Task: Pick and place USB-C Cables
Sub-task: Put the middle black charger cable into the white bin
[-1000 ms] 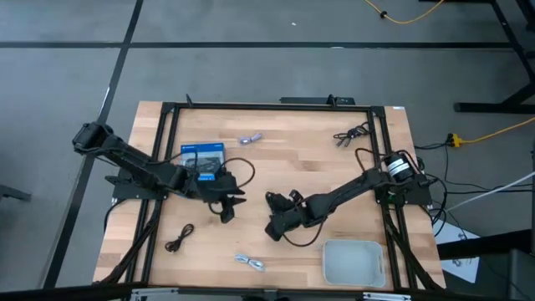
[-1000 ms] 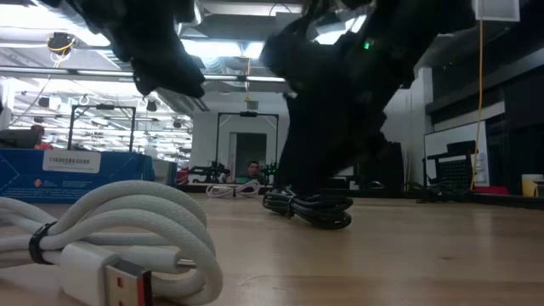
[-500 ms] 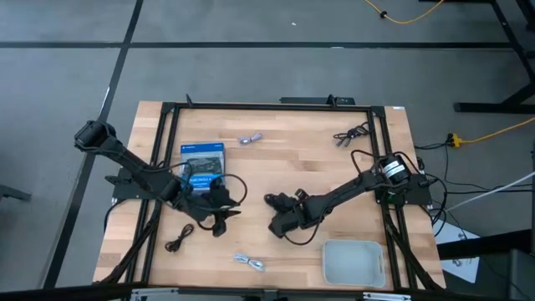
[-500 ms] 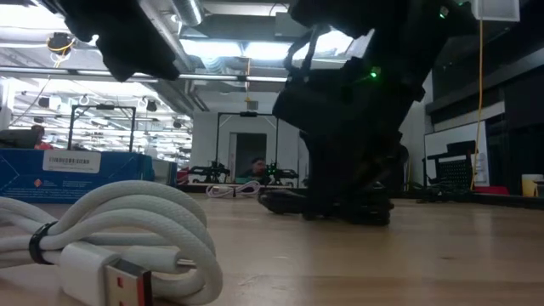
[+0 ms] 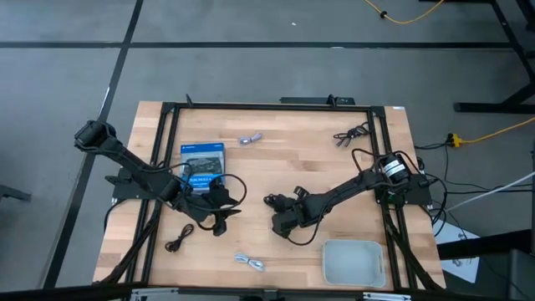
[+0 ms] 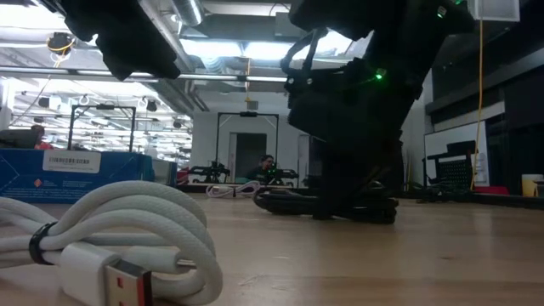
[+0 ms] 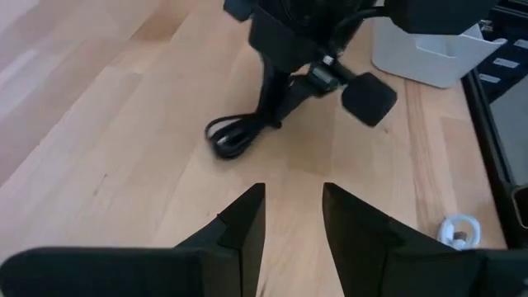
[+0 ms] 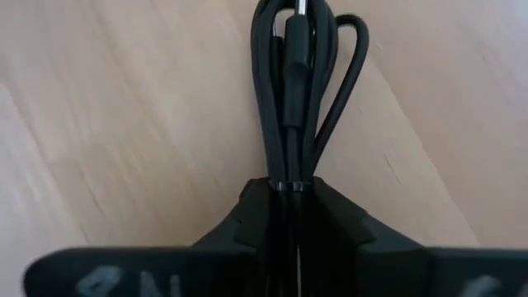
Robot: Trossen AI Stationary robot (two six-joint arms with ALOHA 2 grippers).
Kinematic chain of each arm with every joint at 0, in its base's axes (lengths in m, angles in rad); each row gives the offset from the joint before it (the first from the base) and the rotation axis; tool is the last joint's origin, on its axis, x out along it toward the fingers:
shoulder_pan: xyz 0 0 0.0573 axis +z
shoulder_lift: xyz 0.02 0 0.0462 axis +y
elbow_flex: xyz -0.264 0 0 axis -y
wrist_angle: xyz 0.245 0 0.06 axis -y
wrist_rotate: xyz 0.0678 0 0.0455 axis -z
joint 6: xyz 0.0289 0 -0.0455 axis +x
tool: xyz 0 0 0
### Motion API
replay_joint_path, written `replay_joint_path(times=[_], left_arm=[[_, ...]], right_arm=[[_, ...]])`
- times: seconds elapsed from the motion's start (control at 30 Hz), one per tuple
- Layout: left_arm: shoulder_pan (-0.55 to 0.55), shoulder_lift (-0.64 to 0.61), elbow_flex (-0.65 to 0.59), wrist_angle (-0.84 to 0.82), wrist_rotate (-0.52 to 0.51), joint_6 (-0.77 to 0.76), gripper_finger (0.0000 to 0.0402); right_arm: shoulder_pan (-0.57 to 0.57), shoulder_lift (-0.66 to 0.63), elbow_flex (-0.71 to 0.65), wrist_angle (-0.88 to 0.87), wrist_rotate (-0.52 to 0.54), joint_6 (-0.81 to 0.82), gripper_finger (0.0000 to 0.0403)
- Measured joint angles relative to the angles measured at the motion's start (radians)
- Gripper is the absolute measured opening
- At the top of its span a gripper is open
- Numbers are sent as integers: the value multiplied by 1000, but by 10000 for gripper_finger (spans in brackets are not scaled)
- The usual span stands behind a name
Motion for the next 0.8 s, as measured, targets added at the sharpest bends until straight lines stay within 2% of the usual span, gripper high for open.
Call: replay_joint_path(times=[0.1,0.3,0.47,0.57,0.8], left_arm=[[12,0,0,-2,-13,3,115],[43,0,0,0,-14,22,115],[63,0,0,4,-16,21,115],[70,0,0,4,-17,21,115],[69,0,0,6,-17,19,115]], right_arm=[[-6,-19,82,-203,6,-64,63],[17,-85,300,-700,58,-70,63],[85,-150,446,-944,-18,-22,63],[145,-181,492,-993,-43,93,63],[368,-226,488,-989,-124,286,63]])
